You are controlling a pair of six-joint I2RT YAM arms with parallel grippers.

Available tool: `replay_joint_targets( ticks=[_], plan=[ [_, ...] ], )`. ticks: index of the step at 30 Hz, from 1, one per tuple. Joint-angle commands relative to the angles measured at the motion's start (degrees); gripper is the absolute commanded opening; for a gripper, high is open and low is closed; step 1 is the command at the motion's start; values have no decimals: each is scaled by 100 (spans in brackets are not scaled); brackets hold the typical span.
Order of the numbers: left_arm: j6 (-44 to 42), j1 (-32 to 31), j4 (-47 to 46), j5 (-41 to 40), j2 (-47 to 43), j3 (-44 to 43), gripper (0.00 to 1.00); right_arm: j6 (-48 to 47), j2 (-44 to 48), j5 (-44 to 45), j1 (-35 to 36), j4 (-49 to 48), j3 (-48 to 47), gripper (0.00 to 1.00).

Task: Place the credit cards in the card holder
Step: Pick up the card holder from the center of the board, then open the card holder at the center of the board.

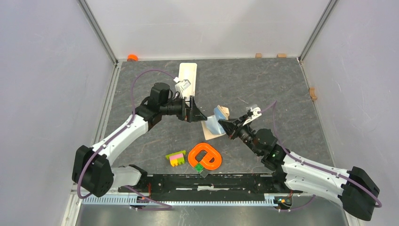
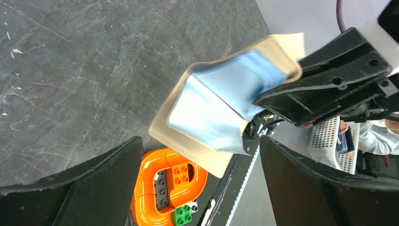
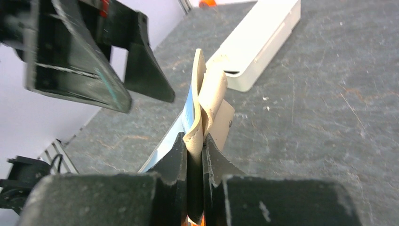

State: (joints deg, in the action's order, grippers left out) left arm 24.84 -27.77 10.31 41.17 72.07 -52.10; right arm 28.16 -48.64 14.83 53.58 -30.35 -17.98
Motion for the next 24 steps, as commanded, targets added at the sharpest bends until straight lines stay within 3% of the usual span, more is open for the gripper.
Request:
replay_joint_targets(
  ticks=[1,9,15,16,20,21,24],
  plan=[
    [407,-18,-187,276,235,-15,100,-29,149,-129,27,-1038,57,0],
    [1030,-18,-919,887,489,192,100,-36,27,-214,25,-1614,102,0],
    [1794,-22,-2049,1353,620,460,97,41,-13,-282,31,-2126,259,0],
    [1938,-18,-2240,1434,668,499,89,52,-11,-283,39,-2148,286,0],
    [2522,-18,-3021,1643,849,673,38,162,-5,8,28,-1814,327,3],
    [2534,-11,-3026,1635,891,680,27,239,32,275,28,-1512,313,12],
    [2352,-9,-2735,1502,1003,654,5,443,131,986,-10,-247,224,52]
  ],
)
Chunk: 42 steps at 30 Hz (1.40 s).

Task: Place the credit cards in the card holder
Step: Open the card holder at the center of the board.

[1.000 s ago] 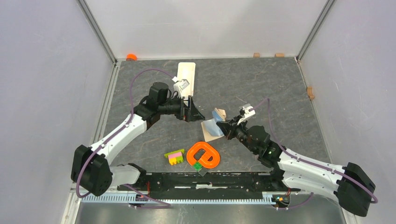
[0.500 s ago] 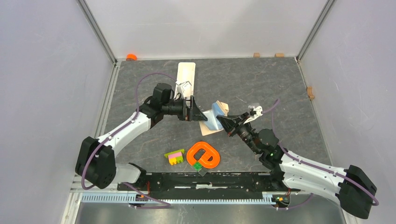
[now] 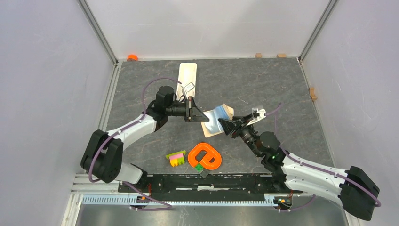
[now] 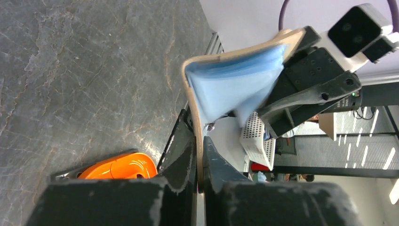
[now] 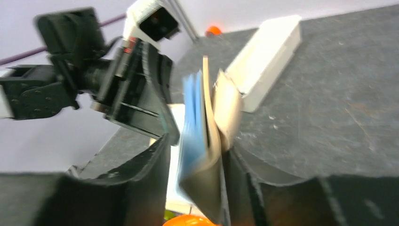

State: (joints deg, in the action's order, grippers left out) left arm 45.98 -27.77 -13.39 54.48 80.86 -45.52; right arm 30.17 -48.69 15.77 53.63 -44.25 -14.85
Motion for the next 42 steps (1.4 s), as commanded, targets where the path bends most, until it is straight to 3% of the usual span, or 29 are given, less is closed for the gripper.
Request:
replay_joint_targets(
  ticks=[1,4,8,13,17,22,24,29,33,42],
  plan=[
    [97,-9,-94,87,174,-37,2,267,164,958,-85,1471,-119,59],
    [-288,-17,499,-193,353,-133,2,294,248,559,-415,2103,-78,76],
    [-344,-44,630,-322,708,-108,2,348,170,-704,-1139,2280,82,79],
    [-423,-134,765,-405,1209,-176,2,332,-161,-1559,-1696,2121,255,74],
    [-773,-185,1287,-731,1518,-420,2,58,-531,-2054,-1742,2164,90,72],
    [-1339,-192,2096,-1094,1821,-891,2,-314,-951,-2829,-1709,2178,-242,49],
    [-1661,-190,2530,-1281,1999,-1143,2,-362,-1168,-3012,-1643,2096,-293,47],
    [-1681,-192,2587,-1155,2334,-1337,2,-436,-1874,-3046,-1452,2047,-465,43],
    [-1750,-185,2665,-1127,2489,-1404,2,-399,-2383,-2489,-1456,2516,-704,40],
    [-2323,-185,3406,-1861,2597,-1814,2,-327,-2608,-1615,-1473,3052,-642,40]
  ],
)
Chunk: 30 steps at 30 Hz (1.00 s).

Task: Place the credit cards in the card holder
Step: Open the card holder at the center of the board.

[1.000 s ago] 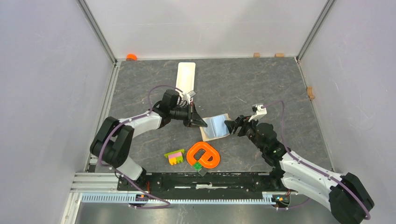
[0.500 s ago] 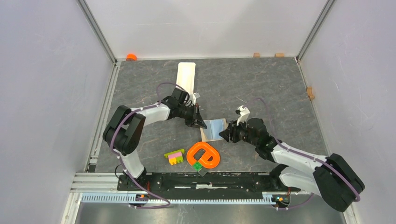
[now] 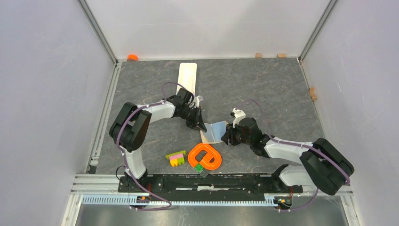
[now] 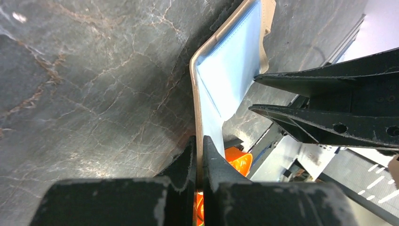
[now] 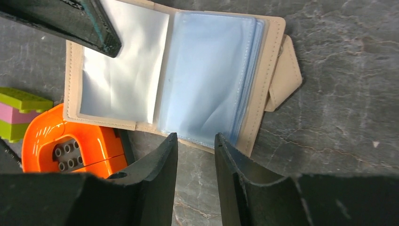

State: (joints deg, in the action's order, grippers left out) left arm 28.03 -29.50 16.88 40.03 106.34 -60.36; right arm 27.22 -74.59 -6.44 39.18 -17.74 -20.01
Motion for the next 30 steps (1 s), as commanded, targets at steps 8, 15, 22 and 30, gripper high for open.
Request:
replay_joint_targets(
  ticks=[8,15,22,30],
  plan=[
    [-812,-12,710,-651,317,-644,2,-393,393,386,-387,846,-348,48],
    [-852,-12,746,-671,308,-657,2,-303,397,-767,-804,456,-271,59],
    [-870,-14,759,-653,290,-670,2,-97,-2,-1564,-980,-12,-382,61],
    [-861,-21,764,-654,321,-661,2,-63,-518,-1568,-1004,-22,-594,57]
  ],
)
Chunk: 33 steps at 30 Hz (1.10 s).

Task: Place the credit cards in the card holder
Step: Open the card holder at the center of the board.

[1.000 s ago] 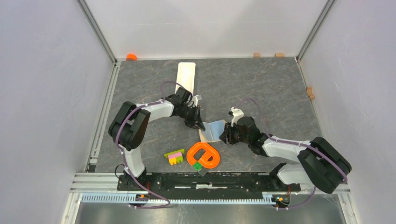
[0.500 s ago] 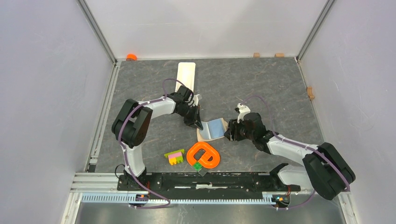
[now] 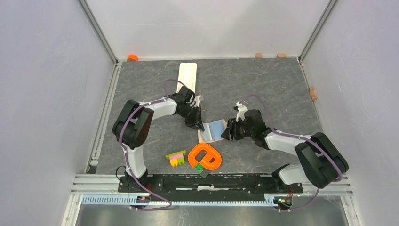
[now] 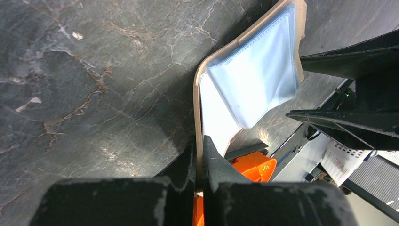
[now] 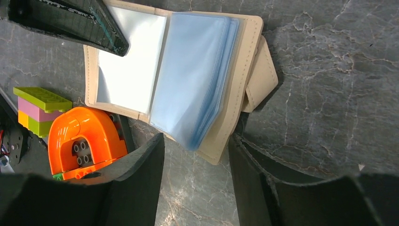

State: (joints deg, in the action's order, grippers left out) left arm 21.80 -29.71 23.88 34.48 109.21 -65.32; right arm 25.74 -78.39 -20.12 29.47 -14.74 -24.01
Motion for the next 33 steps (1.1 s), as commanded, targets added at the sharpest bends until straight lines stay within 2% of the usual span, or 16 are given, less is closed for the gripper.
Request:
replay_joint_targets(
  ticks=[1,4,8,12,13,14,17,20,24,27,31,33],
  plan=[
    [-242,-8,64,-108,47,-165,2,117,-170,-238,-35,-376,-196,56],
    [-245,-31,64,-142,69,-157,2,129,-288,-201,-39,-425,-235,49],
    [-318,-34,145,-302,31,-195,5,133,-286,-74,-68,-515,-208,16],
    [-622,-27,460,-972,-282,-353,27,120,-171,-100,-91,-554,-185,0],
    [-711,-17,504,-1153,-427,-379,36,123,-135,-107,-100,-570,-178,0],
    [-848,17,537,-1445,-780,-413,49,121,-60,-141,-116,-634,-140,0],
    [-923,148,486,-1576,-1255,-444,64,146,37,-215,-150,-697,-105,0],
    [-874,400,342,-1563,-1568,-552,72,185,155,-351,-198,-770,-70,0],
    [-710,878,302,-1529,-1439,-1004,74,159,312,-379,-223,-793,-45,0],
    [-489,1220,234,-1388,-1030,-1406,71,137,391,-362,-235,-820,6,0],
    [-387,1451,177,-1233,-443,-1941,57,116,414,-365,-257,-863,78,0],
    [-667,1442,159,-1063,-222,-2161,56,105,400,-408,-266,-906,108,0]
  ],
)
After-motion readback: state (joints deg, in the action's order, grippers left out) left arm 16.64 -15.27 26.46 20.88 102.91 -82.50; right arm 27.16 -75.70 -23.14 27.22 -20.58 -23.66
